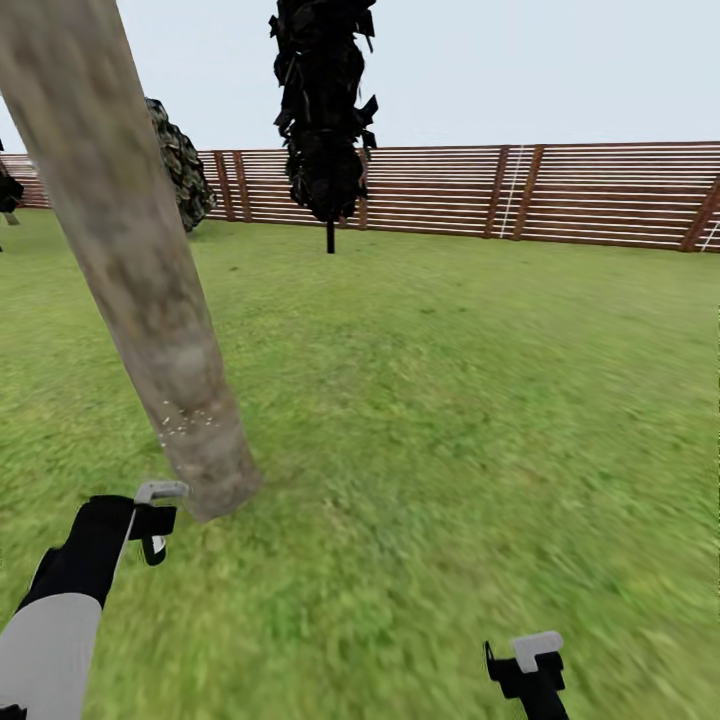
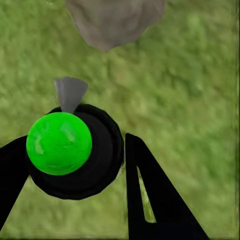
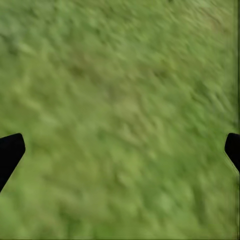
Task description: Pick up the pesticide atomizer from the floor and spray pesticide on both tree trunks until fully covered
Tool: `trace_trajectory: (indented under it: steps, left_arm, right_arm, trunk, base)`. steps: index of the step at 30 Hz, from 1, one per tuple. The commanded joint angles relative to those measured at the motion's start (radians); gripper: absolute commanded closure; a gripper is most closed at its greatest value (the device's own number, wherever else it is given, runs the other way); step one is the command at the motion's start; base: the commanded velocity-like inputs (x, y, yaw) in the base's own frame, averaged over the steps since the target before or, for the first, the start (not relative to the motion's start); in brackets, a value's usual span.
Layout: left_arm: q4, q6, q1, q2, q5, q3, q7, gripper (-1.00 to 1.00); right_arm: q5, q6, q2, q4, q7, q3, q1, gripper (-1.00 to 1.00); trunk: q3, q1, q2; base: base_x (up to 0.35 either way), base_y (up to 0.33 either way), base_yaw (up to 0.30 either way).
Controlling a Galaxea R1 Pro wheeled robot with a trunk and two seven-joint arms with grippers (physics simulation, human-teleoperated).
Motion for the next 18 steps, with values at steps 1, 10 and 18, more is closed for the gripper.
trace_trajectory:
  steps: [1, 10, 18]
  left_arm:
    - [0.011, -0.001, 0.001, -0.005, 0.002, 0.001, 0.001, 1.00]
    - [0.096, -0.076, 0.002, -0.026, 0.000, 0.013, 0.069, 1.00]
    - [0.090, -0.096, 0.005, -0.120, 0.005, 0.025, 0.104, 1.00]
  right_arm:
    - [0.000, 0.000, 0.001, 0.000, 0.000, 0.000, 0.000, -1.00]
    - [0.000, 0.000, 0.000, -0.001, -0.001, 0.000, 0.000, -1.00]
    - [0.000, 0.000, -0.003, -0.001, -0.002, 0.000, 0.000, -1.00]
  trunk:
    - [0.000, 0.000, 0.000]
    - [0.000, 0.000, 0.000]
    - [0.000, 0.000, 0.000]
  base:
    - [0.086, -0.274, 0.041]
    - [0.112, -0.261, 0.241]
    - [0.070, -0.029, 0.044]
